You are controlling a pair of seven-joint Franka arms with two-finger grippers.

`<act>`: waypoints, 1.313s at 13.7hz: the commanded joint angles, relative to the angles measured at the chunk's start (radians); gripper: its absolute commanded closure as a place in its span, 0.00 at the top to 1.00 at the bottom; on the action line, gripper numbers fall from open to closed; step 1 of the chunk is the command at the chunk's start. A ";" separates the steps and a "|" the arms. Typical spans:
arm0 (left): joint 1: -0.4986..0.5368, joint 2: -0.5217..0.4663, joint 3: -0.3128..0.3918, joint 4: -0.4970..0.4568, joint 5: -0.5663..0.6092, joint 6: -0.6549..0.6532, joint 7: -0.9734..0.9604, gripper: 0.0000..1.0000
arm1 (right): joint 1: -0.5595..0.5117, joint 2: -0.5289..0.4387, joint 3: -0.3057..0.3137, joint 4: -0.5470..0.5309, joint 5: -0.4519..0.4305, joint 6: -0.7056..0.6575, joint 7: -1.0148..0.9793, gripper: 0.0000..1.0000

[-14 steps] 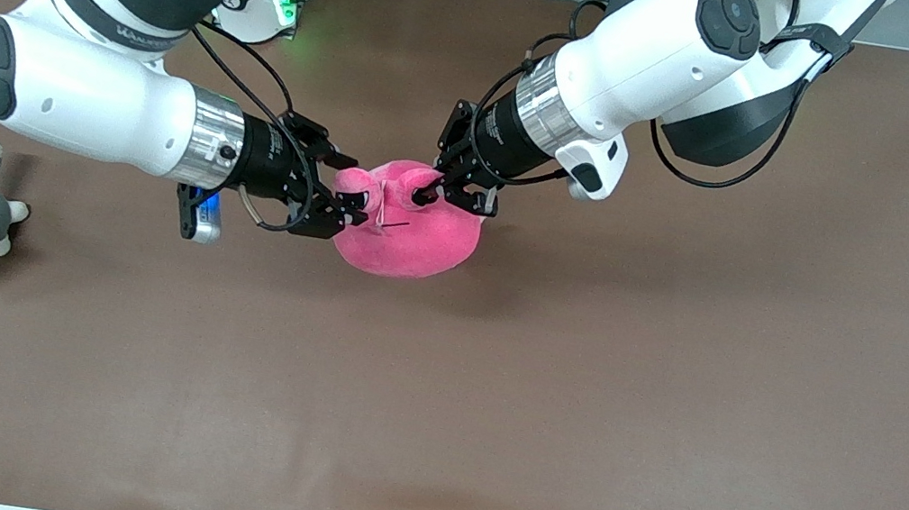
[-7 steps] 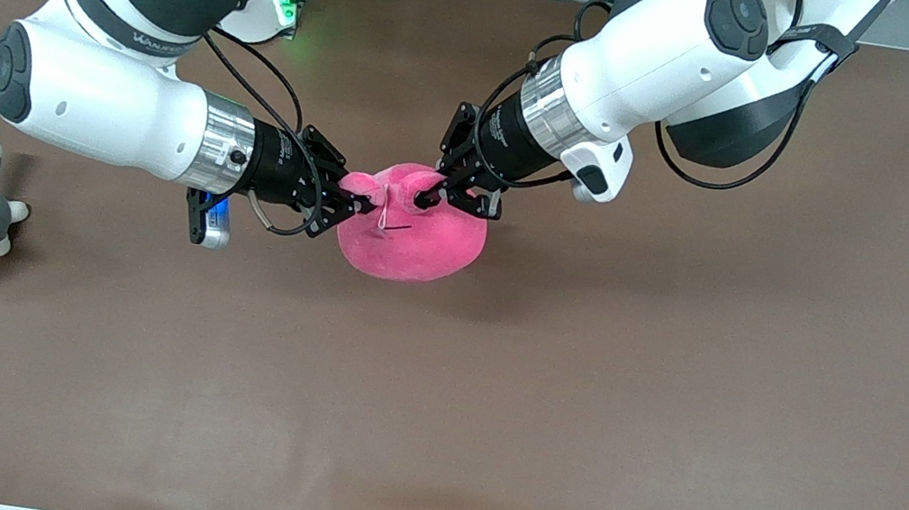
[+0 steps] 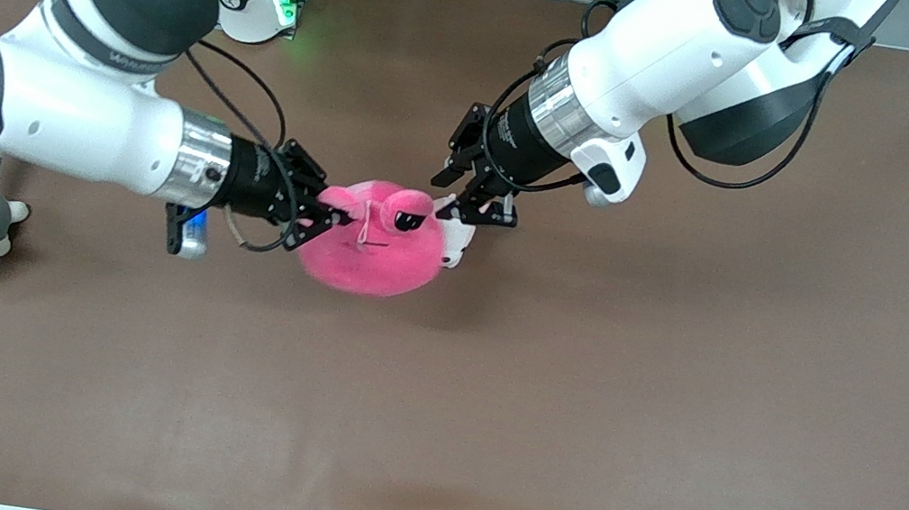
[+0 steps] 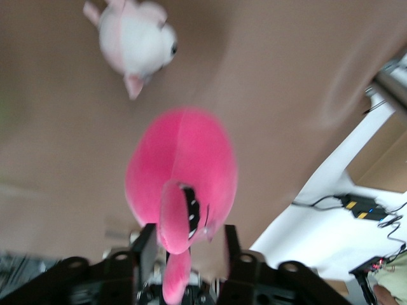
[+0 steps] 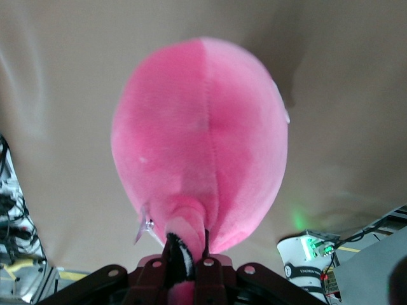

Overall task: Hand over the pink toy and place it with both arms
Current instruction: 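Open the left gripper while the right gripper carries the toy away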

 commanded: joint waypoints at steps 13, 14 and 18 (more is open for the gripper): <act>0.406 -0.103 0.001 0.000 0.192 -0.489 1.366 1.00 | -0.506 0.108 0.014 -0.325 -0.171 -0.073 -0.833 0.00; 0.433 -0.103 0.001 0.000 0.193 -0.504 1.442 1.00 | -0.524 0.111 0.014 -0.322 -0.191 -0.073 -0.880 0.12; 0.528 -0.136 0.001 -0.003 0.193 -0.526 1.729 1.00 | -0.527 0.111 0.017 -0.269 -0.220 -0.082 -0.965 1.00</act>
